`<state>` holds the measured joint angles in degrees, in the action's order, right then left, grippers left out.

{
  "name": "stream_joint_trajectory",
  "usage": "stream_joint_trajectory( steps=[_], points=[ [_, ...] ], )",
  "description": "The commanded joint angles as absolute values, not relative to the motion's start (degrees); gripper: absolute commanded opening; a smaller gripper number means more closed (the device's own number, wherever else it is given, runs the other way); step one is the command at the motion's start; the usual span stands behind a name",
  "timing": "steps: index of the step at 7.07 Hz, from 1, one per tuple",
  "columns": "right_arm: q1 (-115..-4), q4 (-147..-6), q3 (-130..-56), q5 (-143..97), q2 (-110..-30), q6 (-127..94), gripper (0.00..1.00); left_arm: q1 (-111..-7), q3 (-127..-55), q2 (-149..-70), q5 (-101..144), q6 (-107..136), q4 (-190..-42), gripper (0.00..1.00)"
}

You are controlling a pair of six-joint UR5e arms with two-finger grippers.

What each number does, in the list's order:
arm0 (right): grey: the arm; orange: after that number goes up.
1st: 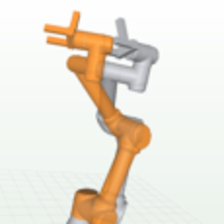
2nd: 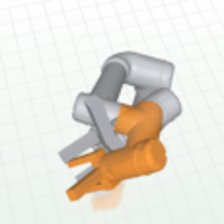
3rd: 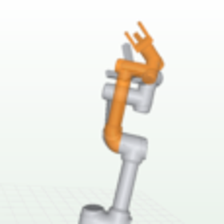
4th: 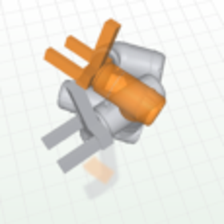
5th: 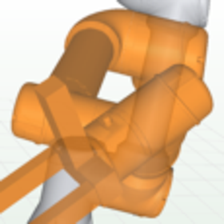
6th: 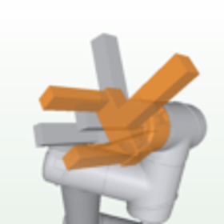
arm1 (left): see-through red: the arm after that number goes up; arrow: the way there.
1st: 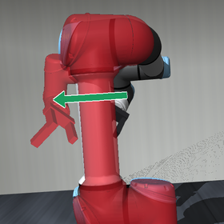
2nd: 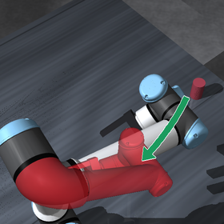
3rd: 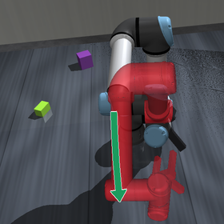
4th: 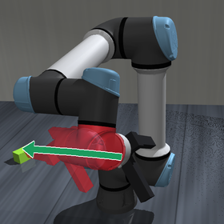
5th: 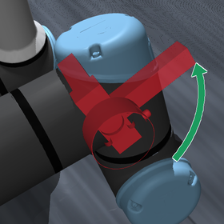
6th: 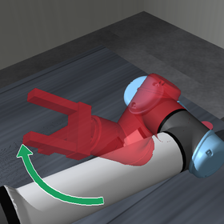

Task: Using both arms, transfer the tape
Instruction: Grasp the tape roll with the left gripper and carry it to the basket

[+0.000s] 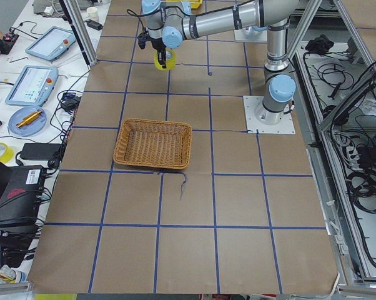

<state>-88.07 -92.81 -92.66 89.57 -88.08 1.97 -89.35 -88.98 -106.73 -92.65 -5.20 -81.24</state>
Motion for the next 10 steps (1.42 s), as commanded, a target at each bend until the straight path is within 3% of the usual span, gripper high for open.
stream_joint_trajectory(
  steps=[1, 3, 9, 10],
  points=[
    [-88.1, -92.8, -92.7, 89.5, -88.1, 1.8, 1.00, -76.1, -88.2, -104.8, -95.7, -29.2, -84.2, 0.00],
    [-88.1, -92.8, -92.8, 89.6, -88.1, 1.6, 1.00, -63.2, -87.8, -107.3, -96.2, -52.1, -78.5, 0.00],
    [-88.1, -92.6, -92.8, 89.4, -88.0, 1.6, 1.00, -56.0, -89.2, -121.1, -96.5, -49.4, -65.2, 0.00],
    [-88.1, -92.7, -92.8, 89.5, -87.9, 1.8, 1.00, -56.0, -89.7, -121.2, -96.9, -49.3, -65.2, 0.29]
  ],
)
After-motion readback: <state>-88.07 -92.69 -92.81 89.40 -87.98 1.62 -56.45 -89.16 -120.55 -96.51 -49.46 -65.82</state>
